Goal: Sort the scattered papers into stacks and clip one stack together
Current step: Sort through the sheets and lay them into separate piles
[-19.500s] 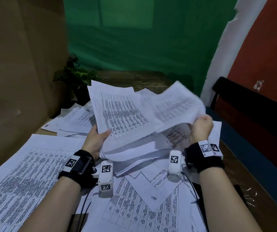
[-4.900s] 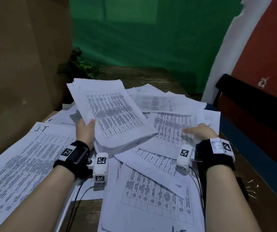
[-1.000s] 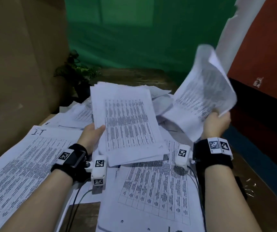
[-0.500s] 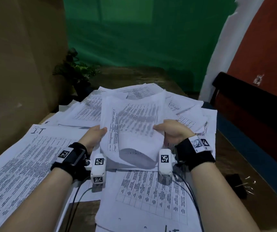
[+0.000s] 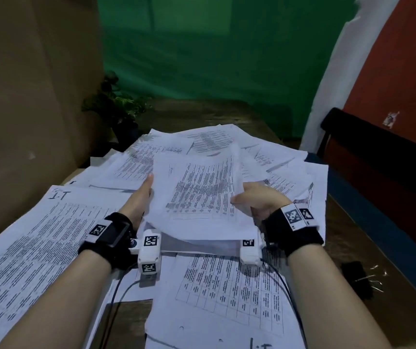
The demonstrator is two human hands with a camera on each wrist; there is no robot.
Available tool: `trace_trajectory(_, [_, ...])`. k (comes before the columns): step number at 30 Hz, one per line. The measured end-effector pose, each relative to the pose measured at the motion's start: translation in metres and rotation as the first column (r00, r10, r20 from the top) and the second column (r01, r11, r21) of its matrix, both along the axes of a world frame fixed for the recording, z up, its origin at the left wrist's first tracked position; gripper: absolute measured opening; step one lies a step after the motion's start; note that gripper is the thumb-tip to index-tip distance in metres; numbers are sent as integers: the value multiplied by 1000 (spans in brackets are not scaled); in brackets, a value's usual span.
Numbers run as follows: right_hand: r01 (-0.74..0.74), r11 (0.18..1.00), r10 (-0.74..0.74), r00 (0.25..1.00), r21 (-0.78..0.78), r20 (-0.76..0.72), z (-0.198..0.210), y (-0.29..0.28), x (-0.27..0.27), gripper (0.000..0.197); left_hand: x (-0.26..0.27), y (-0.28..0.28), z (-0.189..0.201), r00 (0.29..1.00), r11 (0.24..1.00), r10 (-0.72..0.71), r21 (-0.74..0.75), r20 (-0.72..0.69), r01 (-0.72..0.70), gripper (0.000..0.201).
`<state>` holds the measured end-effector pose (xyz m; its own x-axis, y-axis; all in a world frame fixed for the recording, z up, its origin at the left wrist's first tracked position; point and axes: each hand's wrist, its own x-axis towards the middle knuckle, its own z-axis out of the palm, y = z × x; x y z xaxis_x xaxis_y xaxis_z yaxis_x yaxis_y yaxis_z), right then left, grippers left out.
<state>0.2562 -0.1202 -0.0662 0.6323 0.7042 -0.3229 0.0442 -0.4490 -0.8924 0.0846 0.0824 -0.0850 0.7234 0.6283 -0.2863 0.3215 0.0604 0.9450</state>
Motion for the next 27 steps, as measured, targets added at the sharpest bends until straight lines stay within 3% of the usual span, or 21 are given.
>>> trace_trajectory(1, [-48, 998, 48, 999, -31, 6, 4, -3, -4, 2, -1, -1, -1, 995, 991, -47, 118, -86, 57, 58])
trace_trajectory(3, [-111, 993, 110, 992, -23, -56, 13, -13, -2, 13, 1, 0, -4, 984, 950, -97, 279, -152, 137, 38])
trace_trajectory(5, [3, 1000, -3, 998, -10, -60, 22, -28, 8, 27, -1, 1, -6, 984, 930, -124, 330, -130, 161, 29])
trace_trajectory(7, [242, 964, -223, 962, -113, 157, 26, -47, 23, 46, -2, 2, -5, 987, 922, -116, 357, -115, 150, 34])
trace_trajectory(8, [324, 924, -247, 911, -202, 331, 25, -58, 33, 52, 0, 3, -6, 991, 921, -105, 366, -85, 130, 34])
trace_trajectory(9, [372, 882, -213, 862, -288, 460, 25, -69, 40, 49, 0, 3, -7, 993, 923, -86, 369, -75, 108, 32])
trace_trajectory(10, [373, 852, -160, 853, -367, 496, 23, -78, 47, 42, 1, 4, -8, 997, 931, -59, 357, -59, 76, 30])
trace_trajectory(14, [188, 812, 37, 928, -553, 371, 21, -84, 54, 32, 5, 7, -13, 1000, 951, -24, 309, 10, 20, 23])
trace_trajectory(17, [178, 813, 70, 915, -555, 396, 23, -79, 50, 34, 3, 7, -13, 999, 972, 19, 235, 45, -29, 21])
trace_trajectory(20, [117, 737, 198, 904, -665, 378, 22, -81, 48, 45, 2, 7, -12, 996, 990, 37, 130, 87, -48, 27])
trace_trajectory(21, [105, 756, 206, 899, -646, 387, 21, -81, 47, 43, 0, 8, -13, 995, 992, 38, 113, 90, -48, 26])
trace_trajectory(22, [114, 832, 141, 903, -542, 406, 19, -80, 48, 34, 0, 8, -13, 995, 994, 39, 101, 92, -48, 24])
trace_trajectory(23, [143, 932, 12, 907, -333, 421, 19, -79, 47, 24, -1, 7, -11, 995, 994, 36, 97, 93, -45, 23])
trace_trajectory(24, [215, 975, -175, 898, -56, 405, 18, -77, 49, 18, -2, 7, -10, 995, 996, 28, 87, 98, -37, 21])
trace_trajectory(25, [312, 932, -359, 868, 185, 343, 19, -75, 50, 20, -2, 6, -10, 994, 997, 21, 75, 103, -29, 19])
trace_trajectory(26, [394, 866, -478, 833, 308, 279, 18, -72, 55, 27, -2, 5, -9, 994, 998, 19, 59, 109, -26, 18])
trace_trajectory(27, [423, 856, -500, 825, 298, 263, 19, -70, 54, 36, -2, 4, -8, 994, 998, 19, 58, 107, -25, 17])
